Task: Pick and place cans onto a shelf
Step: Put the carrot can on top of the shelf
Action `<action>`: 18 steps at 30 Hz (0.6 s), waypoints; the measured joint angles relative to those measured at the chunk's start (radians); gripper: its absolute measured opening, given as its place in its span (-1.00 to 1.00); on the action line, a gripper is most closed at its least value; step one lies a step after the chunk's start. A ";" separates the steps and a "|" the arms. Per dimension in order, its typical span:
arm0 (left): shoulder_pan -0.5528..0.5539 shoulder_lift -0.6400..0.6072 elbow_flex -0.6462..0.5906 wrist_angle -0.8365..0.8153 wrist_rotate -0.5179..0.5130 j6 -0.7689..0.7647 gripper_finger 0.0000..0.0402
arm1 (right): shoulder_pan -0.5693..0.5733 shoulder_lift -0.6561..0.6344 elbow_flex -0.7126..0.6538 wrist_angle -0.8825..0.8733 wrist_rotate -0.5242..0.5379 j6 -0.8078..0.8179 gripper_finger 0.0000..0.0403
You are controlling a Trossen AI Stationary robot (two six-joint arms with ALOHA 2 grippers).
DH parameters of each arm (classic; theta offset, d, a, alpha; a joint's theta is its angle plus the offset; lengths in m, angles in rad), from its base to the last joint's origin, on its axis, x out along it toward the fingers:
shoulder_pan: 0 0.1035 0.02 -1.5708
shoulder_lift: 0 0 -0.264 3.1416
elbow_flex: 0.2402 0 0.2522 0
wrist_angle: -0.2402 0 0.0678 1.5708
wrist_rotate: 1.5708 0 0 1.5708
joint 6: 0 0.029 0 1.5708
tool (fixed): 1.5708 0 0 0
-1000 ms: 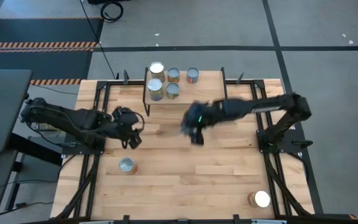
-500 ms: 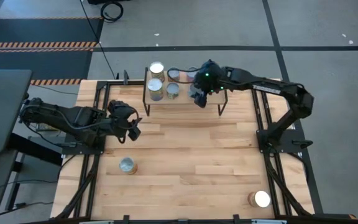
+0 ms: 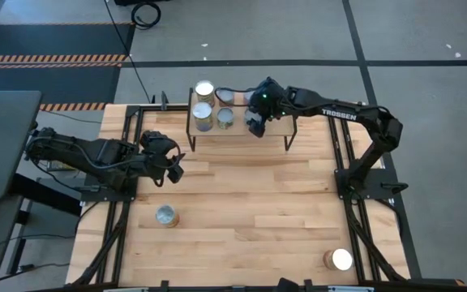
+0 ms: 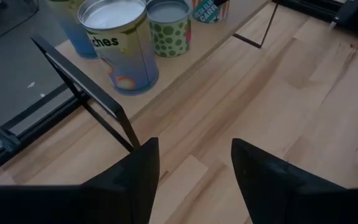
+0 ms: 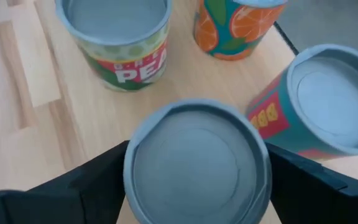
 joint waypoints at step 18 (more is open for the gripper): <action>0.000 0.000 0.000 -0.002 0.000 0.000 0.01 | 0.015 -0.076 0.074 -0.036 0.100 -0.004 0.66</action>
